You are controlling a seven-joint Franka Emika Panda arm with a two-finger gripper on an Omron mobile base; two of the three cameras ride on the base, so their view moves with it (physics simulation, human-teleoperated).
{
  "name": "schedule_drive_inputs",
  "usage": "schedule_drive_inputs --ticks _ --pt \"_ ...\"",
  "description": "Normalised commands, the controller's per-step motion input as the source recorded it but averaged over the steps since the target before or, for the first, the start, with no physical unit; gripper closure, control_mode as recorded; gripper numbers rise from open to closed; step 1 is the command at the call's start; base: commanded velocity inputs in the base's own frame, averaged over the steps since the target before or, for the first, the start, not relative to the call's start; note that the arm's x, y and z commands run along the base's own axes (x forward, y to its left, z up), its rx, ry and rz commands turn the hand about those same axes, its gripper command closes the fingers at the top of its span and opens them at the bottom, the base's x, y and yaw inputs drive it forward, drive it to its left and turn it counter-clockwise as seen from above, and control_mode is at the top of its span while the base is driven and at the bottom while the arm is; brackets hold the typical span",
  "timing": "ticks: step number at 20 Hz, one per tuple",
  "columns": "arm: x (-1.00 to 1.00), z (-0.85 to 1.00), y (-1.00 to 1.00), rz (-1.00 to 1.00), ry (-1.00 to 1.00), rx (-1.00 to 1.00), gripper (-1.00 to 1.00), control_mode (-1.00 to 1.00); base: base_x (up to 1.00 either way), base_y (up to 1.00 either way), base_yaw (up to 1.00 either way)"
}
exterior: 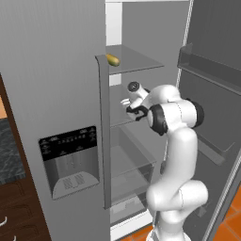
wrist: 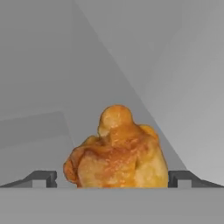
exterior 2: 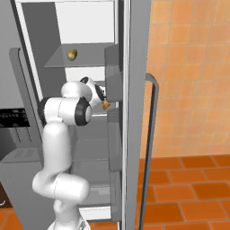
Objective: Place one cucumber and one chicken drumstick in each tupperware on the nearby counter, to pack two identical lunches.
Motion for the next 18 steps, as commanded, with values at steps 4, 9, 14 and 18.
schedule_drive_inputs --ticks 4,9,14,18 --pt "0.49 -0.31 0.00 0.00 0.08 -0.02 1.00 -1.00 0.00 0.00 0.00" --pt "0.26 -0.29 -0.01 0.00 0.06 -0.05 1.00 -1.00 0.00 0.00 0.00" --pt "-0.21 -0.03 -0.04 0.00 0.00 -0.01 1.00 -1.00 0.00 0.00 0.00" --pt "-0.89 0.11 -0.02 0.00 -0.20 0.00 1.00 -1.00 0.00 0.00 0.00"
